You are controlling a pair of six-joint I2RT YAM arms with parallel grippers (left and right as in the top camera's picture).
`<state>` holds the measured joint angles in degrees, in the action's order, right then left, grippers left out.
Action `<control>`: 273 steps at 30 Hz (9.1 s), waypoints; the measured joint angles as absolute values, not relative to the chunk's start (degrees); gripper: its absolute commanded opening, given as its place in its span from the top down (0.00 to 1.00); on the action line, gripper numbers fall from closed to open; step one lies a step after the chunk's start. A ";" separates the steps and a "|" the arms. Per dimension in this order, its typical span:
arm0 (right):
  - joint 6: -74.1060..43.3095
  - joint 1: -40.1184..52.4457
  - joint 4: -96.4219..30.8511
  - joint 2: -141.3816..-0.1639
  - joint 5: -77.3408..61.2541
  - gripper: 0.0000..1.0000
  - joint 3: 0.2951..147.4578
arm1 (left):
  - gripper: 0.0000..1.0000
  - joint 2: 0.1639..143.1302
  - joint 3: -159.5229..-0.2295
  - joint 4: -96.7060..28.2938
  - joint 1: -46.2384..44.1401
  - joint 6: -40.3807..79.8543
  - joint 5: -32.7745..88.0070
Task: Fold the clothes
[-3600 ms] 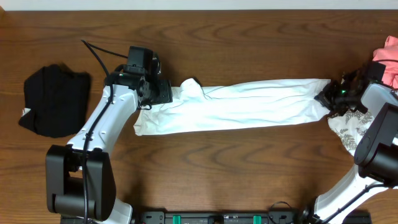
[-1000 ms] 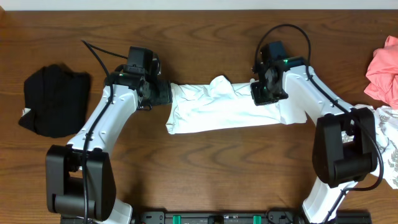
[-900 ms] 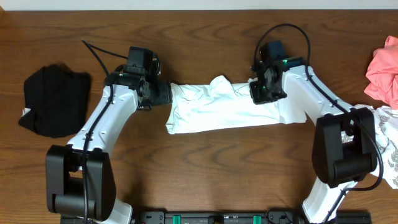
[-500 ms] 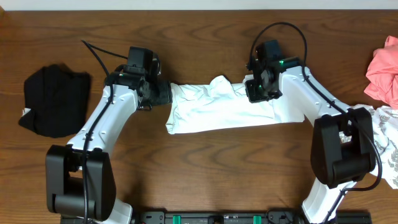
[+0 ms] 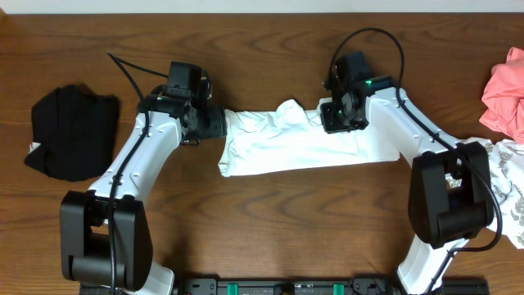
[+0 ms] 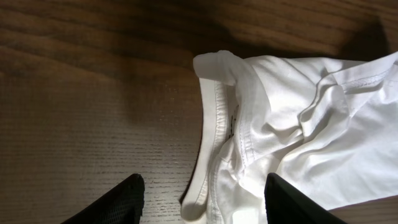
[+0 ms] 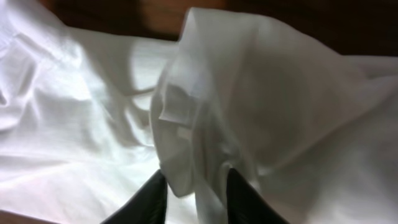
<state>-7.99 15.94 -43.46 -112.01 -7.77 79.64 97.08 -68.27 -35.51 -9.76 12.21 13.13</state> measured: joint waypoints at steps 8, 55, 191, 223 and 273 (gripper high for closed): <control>-2.79 16.10 -37.91 -112.01 -22.50 0.63 79.64 | 0.37 97.08 -68.27 -35.55 -9.76 12.21 13.13; -16.38 12.95 -33.50 -118.74 -13.91 0.75 80.12 | 0.37 97.10 -68.27 -35.62 -9.76 12.21 13.13; -7.35 -4.32 -44.38 -99.96 -16.08 0.67 80.51 | 0.94 102.91 -69.21 -44.82 15.07 13.04 5.30; -7.33 -4.82 -47.40 -99.92 -16.08 0.67 80.51 | 0.94 95.11 -75.50 -41.12 -14.15 15.90 3.40; -7.31 -4.58 -48.10 -99.90 -16.12 0.67 80.51 | 0.63 106.30 -75.53 -30.92 -33.85 16.91 13.37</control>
